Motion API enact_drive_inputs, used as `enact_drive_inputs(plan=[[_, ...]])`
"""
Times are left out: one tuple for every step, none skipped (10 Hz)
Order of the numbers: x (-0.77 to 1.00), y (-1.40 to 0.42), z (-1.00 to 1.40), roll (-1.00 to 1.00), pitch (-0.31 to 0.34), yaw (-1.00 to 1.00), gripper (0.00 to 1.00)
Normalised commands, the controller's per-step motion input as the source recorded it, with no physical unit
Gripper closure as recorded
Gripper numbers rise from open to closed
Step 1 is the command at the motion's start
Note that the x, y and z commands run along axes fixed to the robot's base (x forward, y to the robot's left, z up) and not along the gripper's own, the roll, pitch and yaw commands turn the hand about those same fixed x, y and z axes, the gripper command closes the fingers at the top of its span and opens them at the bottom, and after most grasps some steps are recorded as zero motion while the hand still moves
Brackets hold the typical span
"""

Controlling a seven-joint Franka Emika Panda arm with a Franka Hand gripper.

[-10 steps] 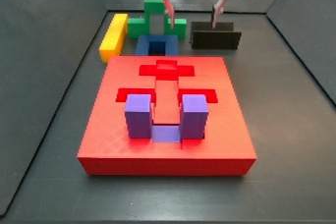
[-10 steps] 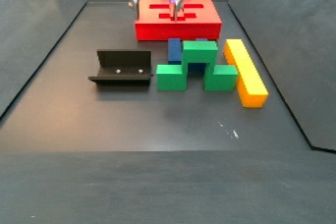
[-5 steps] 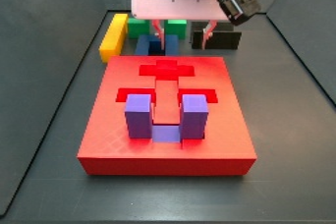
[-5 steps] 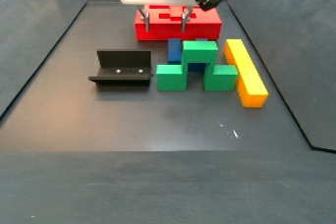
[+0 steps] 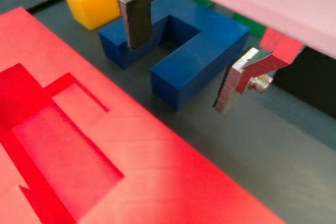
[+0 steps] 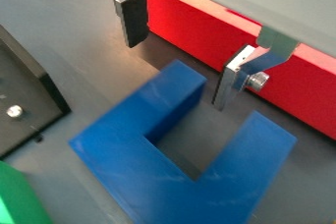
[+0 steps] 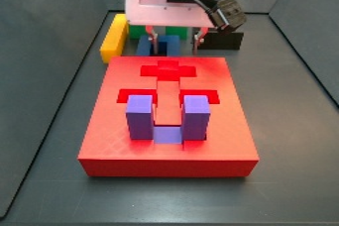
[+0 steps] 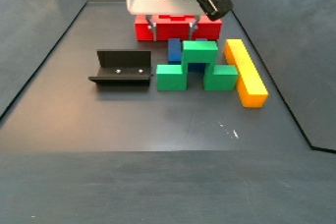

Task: Pick up the blue object. Move up. Place the blue object on the fixture. Regrasp the blue object. Move to above the board. Insert the blue object.
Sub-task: Pick up the blue object.

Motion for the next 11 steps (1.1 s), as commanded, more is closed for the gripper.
enact_drive_inputs(plan=[[-0.15,-0.07,-0.24,0.05,-0.116,0.00,0.00],[0.00,-0.11,-0.25,0.05,-0.109,0.04,0.00],[0.03,-0.04,-0.20,0.07,-0.090,0.06,0.00],[0.01,0.00,-0.14,0.12,-0.066,0.04,0.00],[0.01,0.00,-0.07,0.16,-0.037,0.04,0.00],[0.03,0.00,-0.02,0.16,-0.024,0.05,0.00],[0.03,0.02,-0.03,0.18,-0.017,0.07,0.00],[0.00,0.00,-0.09,0.21,-0.024,0.07,0.00],[0.02,0.03,-0.09,0.31,0.000,0.06,0.00],[0.04,0.00,-0.04,0.28,0.000,0.09,0.00],[-0.02,0.00,0.00,0.04,-0.020,0.00,0.00]])
